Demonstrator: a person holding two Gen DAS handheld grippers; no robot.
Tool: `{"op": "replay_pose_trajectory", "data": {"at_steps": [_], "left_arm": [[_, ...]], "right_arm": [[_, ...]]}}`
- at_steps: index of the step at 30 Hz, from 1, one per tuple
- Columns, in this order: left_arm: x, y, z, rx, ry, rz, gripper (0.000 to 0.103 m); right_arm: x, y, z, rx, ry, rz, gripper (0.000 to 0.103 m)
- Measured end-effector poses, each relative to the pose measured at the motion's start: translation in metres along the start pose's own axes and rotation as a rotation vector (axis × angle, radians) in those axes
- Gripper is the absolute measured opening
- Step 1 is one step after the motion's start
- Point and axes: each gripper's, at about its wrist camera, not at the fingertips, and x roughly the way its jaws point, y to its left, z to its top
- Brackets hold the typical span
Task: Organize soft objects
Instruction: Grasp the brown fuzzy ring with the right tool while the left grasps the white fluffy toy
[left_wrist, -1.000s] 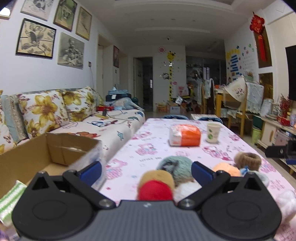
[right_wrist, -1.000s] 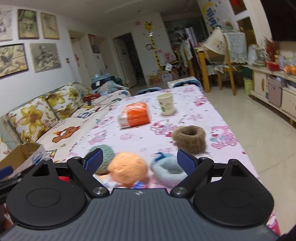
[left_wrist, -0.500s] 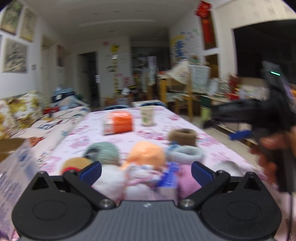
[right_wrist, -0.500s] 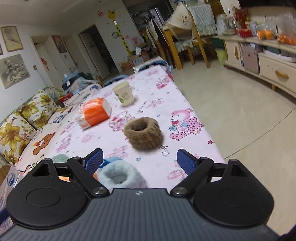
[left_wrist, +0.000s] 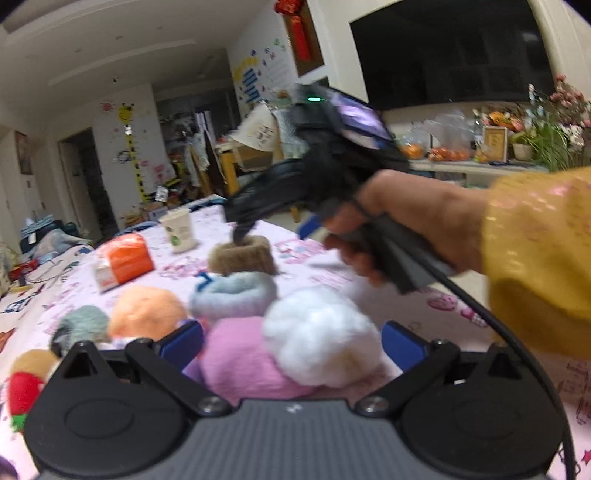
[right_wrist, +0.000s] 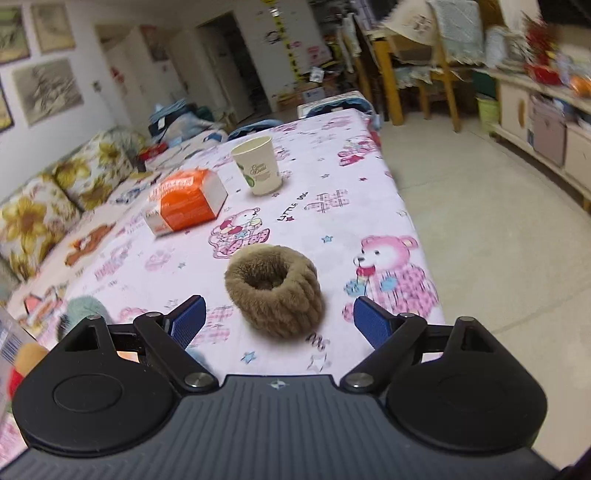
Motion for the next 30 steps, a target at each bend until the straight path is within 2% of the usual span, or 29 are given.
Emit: {"op": "replay_pose_trajectory", "data": {"at_steps": [6,8,12,14,15,16,17,21,24,30], "left_arm": [[0.019,-0.01,0.002,0.022,0.036,-0.031,0.1],[0.021,-0.011,0.003,0.028,0.028,-0.04,0.093],[0.03,-0.01,0.005,0.018,0.069,-0.062,0.079],[0.031,-0.009,0.006,0.012,0.064,-0.056,0.066],[0.033,-0.008,0.007,0.002,0.068,-0.066,0.063],[0.034,-0.007,0.007,-0.013,0.073,-0.081,0.057],[0.034,-0.005,0.007,-0.033,0.078,-0.092,0.05],[0.035,0.0,0.007,-0.101,0.087,-0.105,0.039],[0.032,0.002,0.005,-0.12,0.086,-0.1,0.035],[0.024,0.008,0.005,-0.16,0.088,-0.09,0.03]], "right_arm": [[0.03,0.014,-0.003,-0.108,0.061,0.013,0.103],[0.037,0.019,-0.005,-0.131,0.076,0.005,0.103],[0.04,0.02,-0.007,-0.122,0.062,0.008,0.103],[0.039,0.02,-0.008,-0.124,0.048,-0.002,0.102],[0.037,0.02,-0.008,-0.131,0.043,-0.004,0.091],[0.035,0.02,-0.009,-0.137,0.04,0.001,0.086],[0.032,0.013,-0.007,-0.138,0.041,0.008,0.074],[0.033,0.009,-0.004,-0.13,0.03,0.01,0.049],[0.028,0.009,-0.005,-0.125,0.024,-0.002,0.042],[0.018,0.007,-0.011,-0.112,0.017,-0.025,0.039]]}}
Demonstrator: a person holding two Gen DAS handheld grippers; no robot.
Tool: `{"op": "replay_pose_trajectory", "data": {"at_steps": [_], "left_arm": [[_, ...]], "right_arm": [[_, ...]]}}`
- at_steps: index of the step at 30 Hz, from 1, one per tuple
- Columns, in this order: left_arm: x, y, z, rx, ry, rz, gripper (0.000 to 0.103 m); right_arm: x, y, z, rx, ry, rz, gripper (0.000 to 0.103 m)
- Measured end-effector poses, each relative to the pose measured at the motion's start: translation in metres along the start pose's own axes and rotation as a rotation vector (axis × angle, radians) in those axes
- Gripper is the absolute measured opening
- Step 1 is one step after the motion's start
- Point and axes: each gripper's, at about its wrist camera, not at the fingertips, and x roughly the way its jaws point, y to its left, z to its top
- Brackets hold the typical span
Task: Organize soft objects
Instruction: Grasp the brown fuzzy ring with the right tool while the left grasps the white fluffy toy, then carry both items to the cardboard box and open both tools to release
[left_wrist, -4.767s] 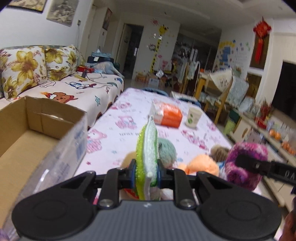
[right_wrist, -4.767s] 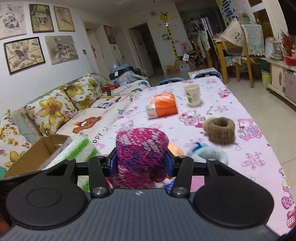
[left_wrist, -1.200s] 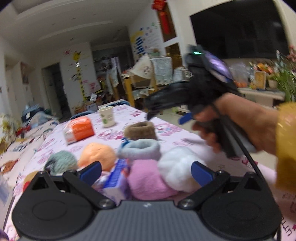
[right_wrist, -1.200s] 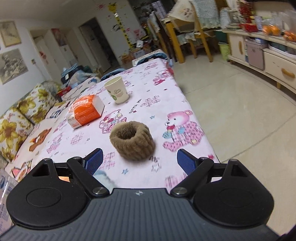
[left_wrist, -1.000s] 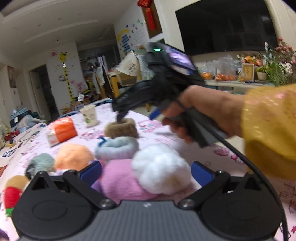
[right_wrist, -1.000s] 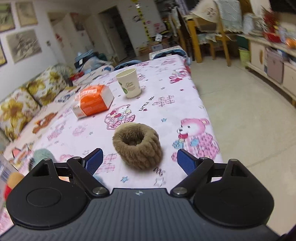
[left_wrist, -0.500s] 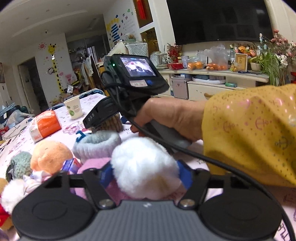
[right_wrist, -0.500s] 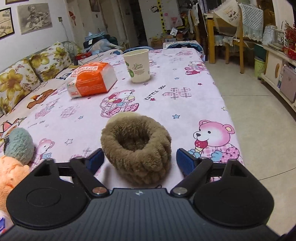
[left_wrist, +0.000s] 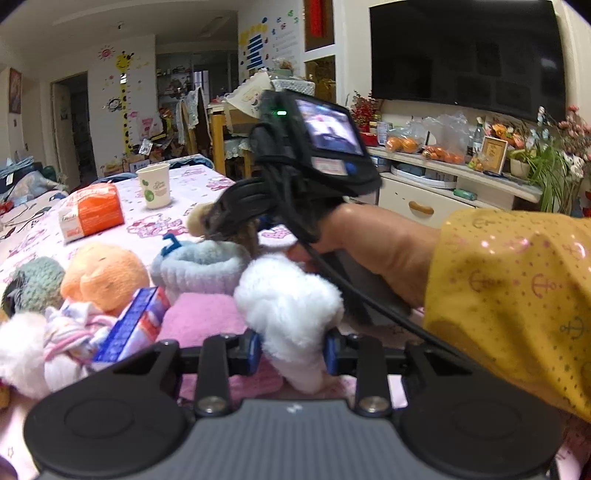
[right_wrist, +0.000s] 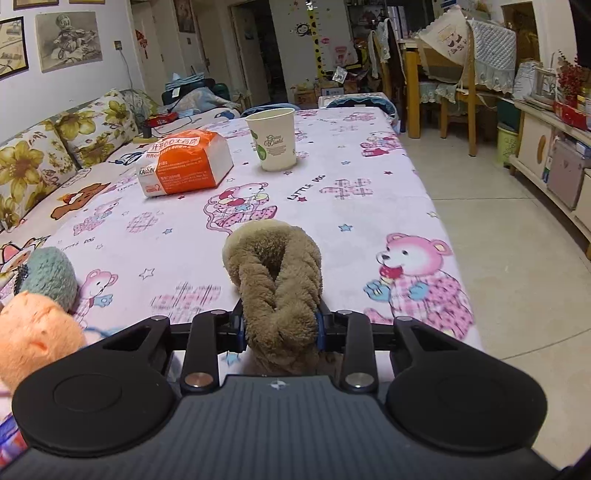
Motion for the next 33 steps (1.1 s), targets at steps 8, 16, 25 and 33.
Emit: {"op": "replay_pose_trajectory", "data": {"at_steps": [8,16,25,33], "left_arm": [[-0.018,0.016,0.003,-0.08,-0.027,-0.011,0.03],[-0.042,0.027,0.005,-0.105,-0.066,0.0,0.03],[-0.066,0.046,0.006,-0.148,-0.102,0.025,0.03],[-0.083,0.061,0.007,-0.177,-0.125,0.054,0.03]], "right_arm": [[-0.018,-0.003,-0.011,0.046,0.031,-0.028,0.039],[-0.039,-0.004,-0.024,0.123,0.05,-0.041,0.038],[-0.06,0.006,-0.036,0.219,0.055,-0.028,0.038],[-0.072,0.025,-0.048,0.233,0.036,-0.006,0.036]]}}
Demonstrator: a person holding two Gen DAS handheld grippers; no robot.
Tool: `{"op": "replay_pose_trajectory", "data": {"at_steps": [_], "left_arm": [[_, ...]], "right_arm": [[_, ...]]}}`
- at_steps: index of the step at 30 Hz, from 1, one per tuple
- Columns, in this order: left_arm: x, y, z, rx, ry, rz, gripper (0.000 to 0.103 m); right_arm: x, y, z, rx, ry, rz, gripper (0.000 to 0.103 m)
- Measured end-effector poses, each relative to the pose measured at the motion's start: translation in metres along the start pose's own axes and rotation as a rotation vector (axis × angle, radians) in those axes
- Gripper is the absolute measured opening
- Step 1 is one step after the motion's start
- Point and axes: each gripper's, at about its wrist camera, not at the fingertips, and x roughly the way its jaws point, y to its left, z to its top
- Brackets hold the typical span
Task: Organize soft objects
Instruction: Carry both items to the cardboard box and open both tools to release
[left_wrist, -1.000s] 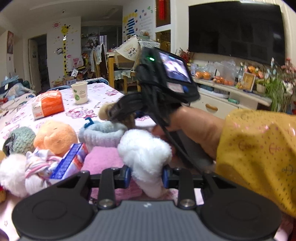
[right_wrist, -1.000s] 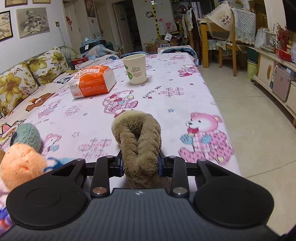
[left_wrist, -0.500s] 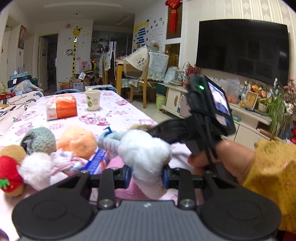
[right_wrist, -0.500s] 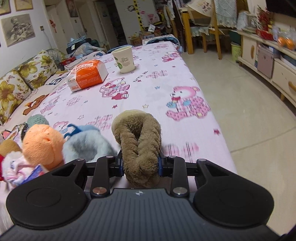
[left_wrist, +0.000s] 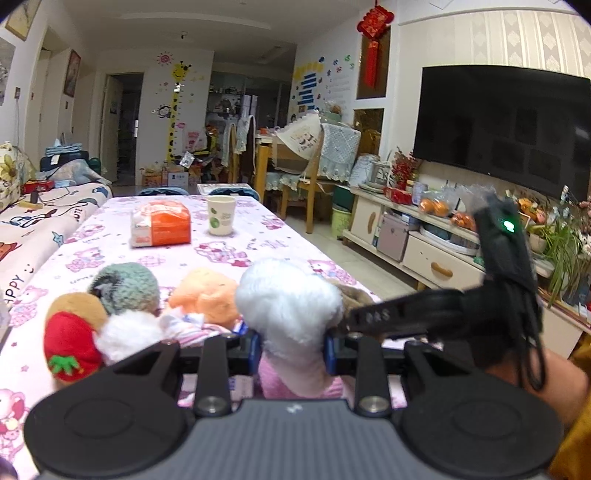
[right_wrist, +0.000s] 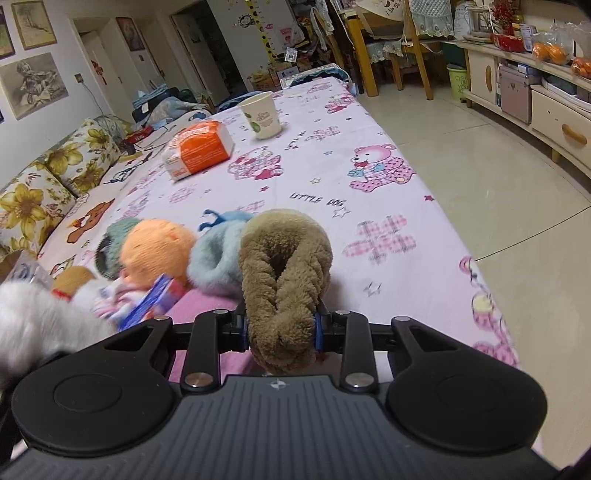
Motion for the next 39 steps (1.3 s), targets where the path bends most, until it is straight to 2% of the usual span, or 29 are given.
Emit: {"op": "replay_pose_trajectory", "data": {"at_steps": [13,22,28,31,39], "left_arm": [[-0.024,0.029,0.011,-0.059,-0.041,0.082,0.03],[-0.048,0.069,0.024,-0.123,-0.086,0.21,0.03],[-0.067,0.105,0.033,-0.189,-0.122,0.353,0.03],[-0.076,0.126,0.036,-0.227,-0.138,0.462,0.03],[-0.097,0.194,0.034,-0.43,-0.146,0.72,0.03]], "right_arm": [[-0.019,0.024,-0.002,-0.052,-0.043,0.093,0.035],[-0.021,0.06,0.007,-0.143,-0.072,0.224,0.035],[-0.001,0.099,0.018,-0.19,-0.052,0.332,0.035],[0.014,0.12,0.022,-0.203,-0.032,0.394,0.035],[0.064,0.191,0.036,-0.262,0.011,0.53,0.036]]}}
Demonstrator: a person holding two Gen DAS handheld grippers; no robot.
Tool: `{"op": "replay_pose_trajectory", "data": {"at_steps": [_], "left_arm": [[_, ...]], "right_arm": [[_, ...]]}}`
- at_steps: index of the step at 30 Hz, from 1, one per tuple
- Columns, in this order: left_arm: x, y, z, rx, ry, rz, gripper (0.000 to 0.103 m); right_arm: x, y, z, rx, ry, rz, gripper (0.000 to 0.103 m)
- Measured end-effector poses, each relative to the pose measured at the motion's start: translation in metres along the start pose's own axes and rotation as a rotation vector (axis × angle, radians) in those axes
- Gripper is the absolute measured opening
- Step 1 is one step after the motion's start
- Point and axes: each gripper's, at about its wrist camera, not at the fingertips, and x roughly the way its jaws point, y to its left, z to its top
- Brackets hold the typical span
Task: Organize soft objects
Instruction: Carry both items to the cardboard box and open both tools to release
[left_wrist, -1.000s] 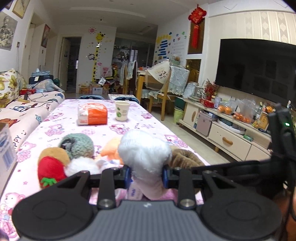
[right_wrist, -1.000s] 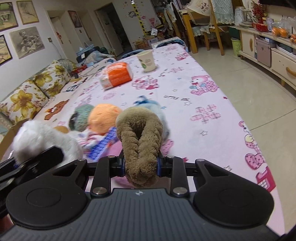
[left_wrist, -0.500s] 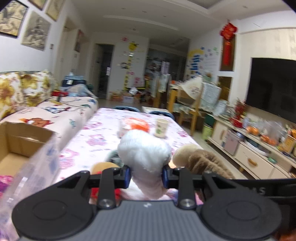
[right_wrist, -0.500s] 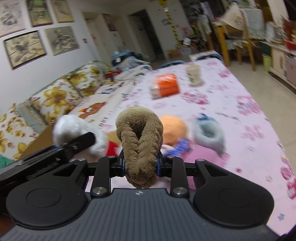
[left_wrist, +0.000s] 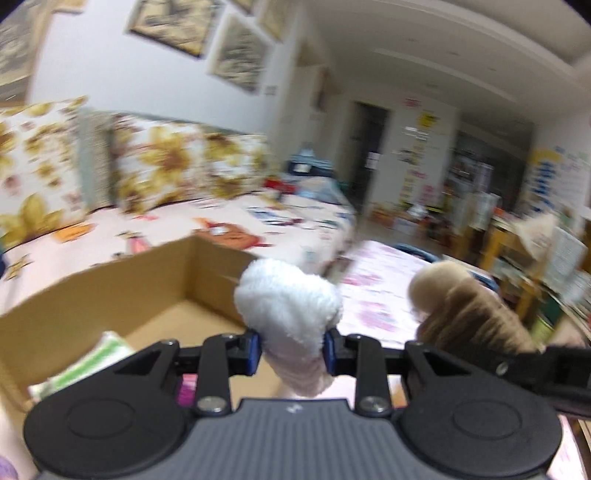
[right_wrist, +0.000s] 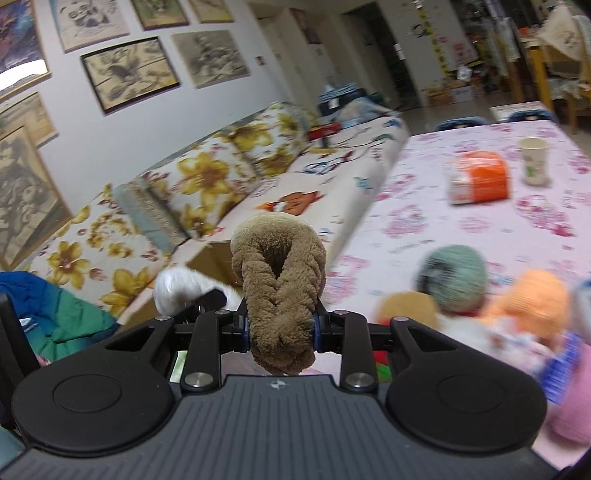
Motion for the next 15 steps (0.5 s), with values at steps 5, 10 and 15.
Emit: {"op": "replay_pose_trajectory", "data": {"at_steps": [5,10,15], "left_arm": [[0.011,0.035,0.007,-0.103,0.02,0.116,0.03],[0.016,0.053,0.008,-0.14,0.038,0.196,0.03],[0.018,0.062,0.007,-0.162,0.056,0.237,0.034]], "right_arm": [[0.042,0.016,0.005,-0.007,0.026,0.058,0.036],[0.072,0.022,0.002,-0.008,0.073,0.081,0.036],[0.089,0.022,-0.004,-0.004,0.127,0.078,0.062]]}}
